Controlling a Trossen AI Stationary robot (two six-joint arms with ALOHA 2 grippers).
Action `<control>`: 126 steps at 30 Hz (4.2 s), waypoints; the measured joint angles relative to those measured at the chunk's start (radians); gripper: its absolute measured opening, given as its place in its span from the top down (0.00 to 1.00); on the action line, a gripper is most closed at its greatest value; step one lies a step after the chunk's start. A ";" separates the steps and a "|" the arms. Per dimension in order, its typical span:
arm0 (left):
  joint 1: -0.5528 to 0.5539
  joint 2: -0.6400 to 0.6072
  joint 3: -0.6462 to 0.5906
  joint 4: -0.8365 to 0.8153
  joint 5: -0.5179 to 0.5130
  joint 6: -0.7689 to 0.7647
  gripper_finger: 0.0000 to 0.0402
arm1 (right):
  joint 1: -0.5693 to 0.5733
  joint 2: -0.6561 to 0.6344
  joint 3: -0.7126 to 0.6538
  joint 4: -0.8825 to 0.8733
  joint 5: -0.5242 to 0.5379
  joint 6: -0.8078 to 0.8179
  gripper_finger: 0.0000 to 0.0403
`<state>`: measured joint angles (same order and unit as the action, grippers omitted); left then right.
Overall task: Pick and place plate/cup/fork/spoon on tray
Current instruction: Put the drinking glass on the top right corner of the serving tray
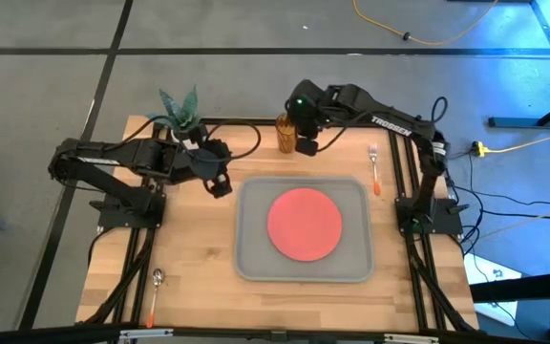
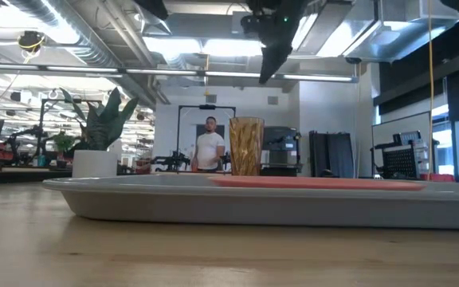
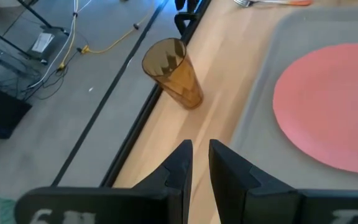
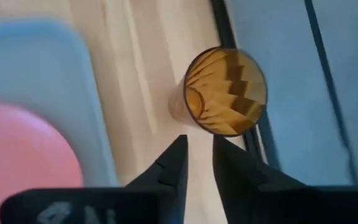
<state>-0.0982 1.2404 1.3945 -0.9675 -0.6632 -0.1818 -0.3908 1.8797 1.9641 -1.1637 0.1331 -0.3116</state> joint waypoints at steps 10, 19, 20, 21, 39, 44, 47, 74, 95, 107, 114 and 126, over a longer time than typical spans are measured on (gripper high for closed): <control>0.000 0.000 0.000 -0.052 0.000 0.000 0.88 | -0.003 0.079 -0.001 0.012 0.004 -0.275 0.78; 0.000 0.000 0.000 -0.053 0.000 0.000 0.88 | -0.034 0.115 -0.002 0.050 0.023 -0.321 0.78; 0.000 0.000 0.000 -0.053 0.000 0.000 0.88 | -0.037 0.115 -0.002 0.051 0.023 -0.321 0.78; 0.000 0.000 0.000 -0.053 0.000 0.000 0.88 | -0.040 0.115 -0.002 0.049 0.020 -0.321 0.78; 0.000 0.000 0.000 -0.054 -0.001 0.000 0.88 | -0.068 0.127 -0.002 0.045 -0.188 -0.318 0.78; 0.000 0.000 0.000 -0.053 -0.001 0.000 0.88 | -0.069 0.146 -0.002 0.064 -0.141 -0.318 0.78; 0.000 0.000 0.000 -0.054 -0.001 0.000 0.88 | -0.069 0.148 -0.002 0.073 -0.109 -0.319 0.78; 0.000 0.000 0.000 -0.074 -0.001 0.000 0.88 | -0.070 0.155 -0.002 0.069 -0.161 -0.295 0.78; 0.000 0.000 0.000 -0.079 -0.001 0.000 0.88 | -0.077 0.232 0.002 0.087 -0.038 -0.314 0.97; 0.000 0.000 0.000 -0.079 0.002 0.000 0.88 | -0.016 0.232 0.250 -0.293 -0.079 -0.245 0.97; 0.000 0.000 0.000 -0.080 0.029 0.000 0.88 | 0.075 0.176 0.302 -0.416 -0.137 -0.173 0.97; 0.000 0.001 0.000 -0.065 0.099 0.034 0.88 | 0.224 -0.023 0.241 -0.405 -0.140 0.048 0.97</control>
<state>-0.0987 1.2411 1.3949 -1.0322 -0.5644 -0.1479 -0.1671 1.8563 2.2051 -1.5689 -0.0065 -0.2634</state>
